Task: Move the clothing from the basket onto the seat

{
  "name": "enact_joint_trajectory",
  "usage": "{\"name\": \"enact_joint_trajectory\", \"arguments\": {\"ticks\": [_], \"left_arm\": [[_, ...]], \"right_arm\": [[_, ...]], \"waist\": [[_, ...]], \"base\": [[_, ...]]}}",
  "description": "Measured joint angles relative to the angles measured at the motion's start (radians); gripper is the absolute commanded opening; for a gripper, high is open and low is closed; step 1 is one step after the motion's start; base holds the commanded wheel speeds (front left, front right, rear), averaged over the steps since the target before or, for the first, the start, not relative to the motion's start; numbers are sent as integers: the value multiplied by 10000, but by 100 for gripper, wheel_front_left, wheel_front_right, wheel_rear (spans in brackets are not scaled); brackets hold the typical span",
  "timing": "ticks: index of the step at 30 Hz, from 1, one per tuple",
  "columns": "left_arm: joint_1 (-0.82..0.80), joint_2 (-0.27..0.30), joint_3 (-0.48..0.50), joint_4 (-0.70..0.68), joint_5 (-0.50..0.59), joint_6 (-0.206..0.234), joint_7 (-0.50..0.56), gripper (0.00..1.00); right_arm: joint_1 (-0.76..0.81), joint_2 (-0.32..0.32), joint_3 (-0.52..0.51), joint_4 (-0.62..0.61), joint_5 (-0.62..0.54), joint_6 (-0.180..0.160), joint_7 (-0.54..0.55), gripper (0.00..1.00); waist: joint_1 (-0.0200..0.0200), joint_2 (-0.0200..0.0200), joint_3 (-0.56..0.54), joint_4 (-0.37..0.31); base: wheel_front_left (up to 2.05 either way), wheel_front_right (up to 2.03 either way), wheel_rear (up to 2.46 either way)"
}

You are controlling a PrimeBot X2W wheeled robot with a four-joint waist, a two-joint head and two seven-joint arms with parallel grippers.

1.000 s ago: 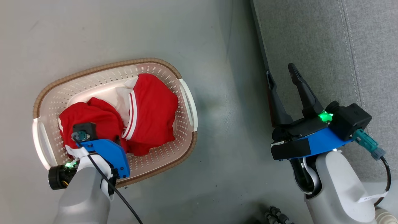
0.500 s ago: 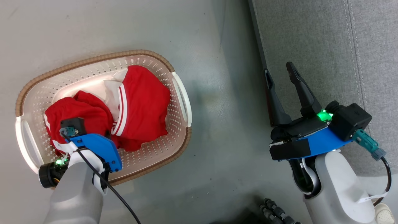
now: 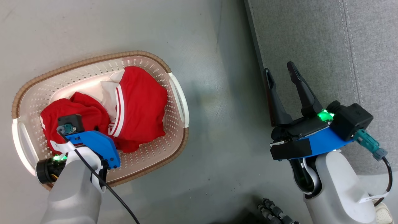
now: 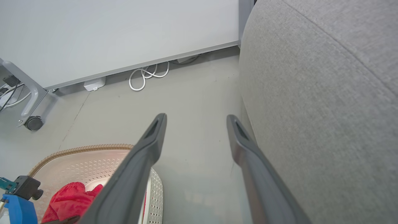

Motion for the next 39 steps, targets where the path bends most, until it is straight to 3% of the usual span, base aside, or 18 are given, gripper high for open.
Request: {"name": "enact_joint_trajectory", "arguments": {"ticks": [16,26,32,39], "left_arm": [[105,-238,-324,309,-109,-117,-59,0],[427,-686,-813,955,-322,-729,-347,0],[859,-740,-1990,928,-715,-1172,-395,0],[1511,-754,-3898,-90,-1927,-1275,-278,0]], "right_arm": [[40,2,-35,286,-257,0,-2,100],[610,4,-351,955,-1143,0,-2,100],[1128,10,-581,1501,-1812,0,61,100],[1825,4,-1068,1469,-2144,0,489,100]], "waist": [[0,0,-652,253],[-1,0,-2228,792],[-1,0,-3482,1216],[-2,0,-5015,1758]], "base": [[0,0,0],[0,0,0],[0,0,0],[0,0,0]]}}
